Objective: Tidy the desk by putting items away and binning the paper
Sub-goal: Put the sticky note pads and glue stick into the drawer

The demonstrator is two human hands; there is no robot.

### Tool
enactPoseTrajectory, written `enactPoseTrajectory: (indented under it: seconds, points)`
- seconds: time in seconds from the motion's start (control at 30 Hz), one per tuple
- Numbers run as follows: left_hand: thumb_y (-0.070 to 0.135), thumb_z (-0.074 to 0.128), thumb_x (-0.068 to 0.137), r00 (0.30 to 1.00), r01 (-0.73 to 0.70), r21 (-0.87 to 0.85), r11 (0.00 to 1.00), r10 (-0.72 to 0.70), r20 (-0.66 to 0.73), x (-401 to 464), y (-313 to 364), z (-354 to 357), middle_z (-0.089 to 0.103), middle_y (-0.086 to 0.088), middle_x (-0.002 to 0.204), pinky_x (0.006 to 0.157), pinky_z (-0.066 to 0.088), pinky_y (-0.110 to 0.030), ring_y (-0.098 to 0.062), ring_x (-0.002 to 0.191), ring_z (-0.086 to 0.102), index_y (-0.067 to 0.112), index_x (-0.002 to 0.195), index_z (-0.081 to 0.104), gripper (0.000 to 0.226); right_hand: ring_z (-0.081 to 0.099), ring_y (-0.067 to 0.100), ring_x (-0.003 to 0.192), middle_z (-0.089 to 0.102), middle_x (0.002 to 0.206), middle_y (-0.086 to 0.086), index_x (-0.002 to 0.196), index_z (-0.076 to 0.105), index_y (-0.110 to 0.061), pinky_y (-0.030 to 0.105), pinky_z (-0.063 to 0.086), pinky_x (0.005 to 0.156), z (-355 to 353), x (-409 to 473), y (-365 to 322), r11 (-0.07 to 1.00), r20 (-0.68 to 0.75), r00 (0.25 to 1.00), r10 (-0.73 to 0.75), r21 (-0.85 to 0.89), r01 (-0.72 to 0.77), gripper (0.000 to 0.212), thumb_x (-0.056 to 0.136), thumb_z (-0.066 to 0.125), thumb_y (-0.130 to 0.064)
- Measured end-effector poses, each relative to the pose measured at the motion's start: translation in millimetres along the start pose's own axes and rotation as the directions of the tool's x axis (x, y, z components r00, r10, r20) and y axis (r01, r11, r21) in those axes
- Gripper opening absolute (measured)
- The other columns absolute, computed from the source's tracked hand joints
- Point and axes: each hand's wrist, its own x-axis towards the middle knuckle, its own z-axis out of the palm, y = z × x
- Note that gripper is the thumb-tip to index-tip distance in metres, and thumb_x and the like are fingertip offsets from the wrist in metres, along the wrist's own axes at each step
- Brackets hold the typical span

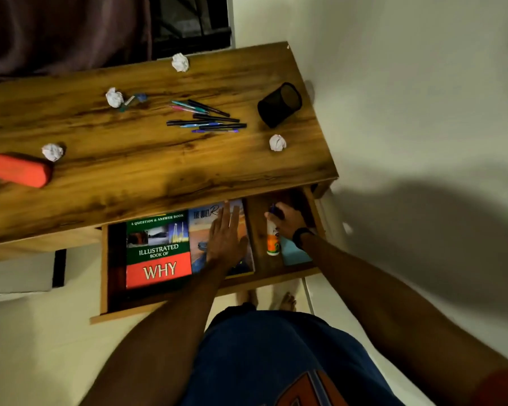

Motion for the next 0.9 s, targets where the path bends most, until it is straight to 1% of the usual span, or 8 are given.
enactPoseTrajectory:
  seconds: [0.1,0.2,0.33,0.53,0.63,0.73,0.8,0.9]
  points:
    - [0.035,0.052,0.093,0.997,0.014,-0.011,1.0,-0.013,0.077,-26.3,5.5,10.7,-0.008,-0.006,0.163,0.12,0.013,-0.042,-0.023,0.151,-0.005,0.02,0.155,0.003,0.08,0.043,0.034,0.132,0.046,0.145,0.014,0.141,0.043,-0.01,0.041,0.036,0.108,16.9,1.7,17.6,0.978,0.084,0.996,0.003,-0.209,0.014,0.055,0.097,0.051,-0.042]
    - [0.035,0.053,0.093,0.979,0.099,-0.029,0.995,-0.092,0.183,-41.1,7.5,15.7,-0.005,-0.005,0.163,0.117,0.02,-0.048,-0.027,0.15,0.0,0.022,0.155,0.004,0.08,0.041,0.036,0.132,0.042,0.147,0.014,0.144,0.037,-0.019,0.046,0.04,0.105,27.2,4.8,26.5,0.919,0.109,0.994,-0.014,-0.39,0.056,0.061,0.093,0.055,-0.045]
    - [0.032,0.057,0.092,0.96,0.173,-0.07,0.982,-0.152,0.235,-46.2,10.9,15.1,0.0,-0.006,0.163,0.118,0.02,-0.048,-0.027,0.15,0.002,0.02,0.154,0.006,0.082,0.04,0.036,0.131,0.04,0.144,0.016,0.143,0.035,-0.016,0.046,0.041,0.099,36.1,2.9,31.5,0.884,0.052,0.996,-0.078,-0.459,0.093,0.064,0.091,0.055,-0.048]
    - [0.032,0.059,0.086,0.987,0.138,-0.126,0.982,-0.126,0.099,-45.4,2.1,9.4,0.014,-0.012,0.161,0.118,0.024,-0.045,-0.028,0.149,0.014,0.015,0.153,0.018,0.08,0.037,0.037,0.134,0.033,0.149,0.014,0.147,0.03,-0.018,0.046,0.039,0.106,36.3,-7.7,36.2,0.792,0.116,0.989,-0.094,-0.593,0.145,0.07,0.087,0.06,-0.038]
    - [0.031,0.057,0.09,0.99,0.143,-0.116,0.983,-0.144,-0.003,-31.1,-1.6,-10.6,0.017,-0.009,0.161,0.116,0.027,-0.042,-0.026,0.149,0.016,0.018,0.153,0.022,0.073,0.031,0.038,0.139,0.022,0.156,0.016,0.149,0.028,-0.013,0.044,0.036,0.11,32.1,-7.1,23.4,0.766,0.178,0.961,-0.209,-0.581,0.275,0.068,0.091,0.058,-0.032]
    - [0.028,0.058,0.088,0.987,0.103,-0.09,0.991,-0.113,-0.112,-7.4,-6.1,-36.7,0.021,-0.011,0.16,0.115,0.026,-0.039,-0.028,0.148,0.02,0.015,0.151,0.025,0.073,0.04,0.036,0.131,0.035,0.149,0.014,0.141,0.041,-0.014,0.044,0.038,0.104,22.5,5.0,-23.2,0.7,0.176,0.889,-0.422,-0.561,0.443,0.05,0.095,0.048,-0.03]
    - [0.028,0.057,0.087,0.984,0.075,-0.1,0.992,-0.09,-0.156,6.5,-8.2,-54.4,0.022,-0.011,0.159,0.117,0.026,-0.042,-0.029,0.148,0.02,0.015,0.151,0.025,0.073,0.05,0.033,0.119,0.044,0.138,0.01,0.131,0.049,-0.019,0.042,0.046,0.09,13.9,8.9,-58.2,0.75,0.108,0.876,-0.47,-0.475,0.461,0.042,0.091,0.051,-0.033]
    - [0.028,0.06,0.082,0.98,0.044,-0.104,0.994,-0.063,-0.191,25.2,-20.0,-81.6,0.023,-0.008,0.16,0.114,0.033,-0.045,-0.031,0.146,0.023,0.019,0.152,0.021,0.08,0.048,0.033,0.124,0.042,0.144,0.012,0.134,0.046,-0.018,0.045,0.048,0.092,11.3,20.4,-101.9,0.764,0.065,0.859,-0.508,-0.427,0.484,0.046,0.09,0.055,-0.027]
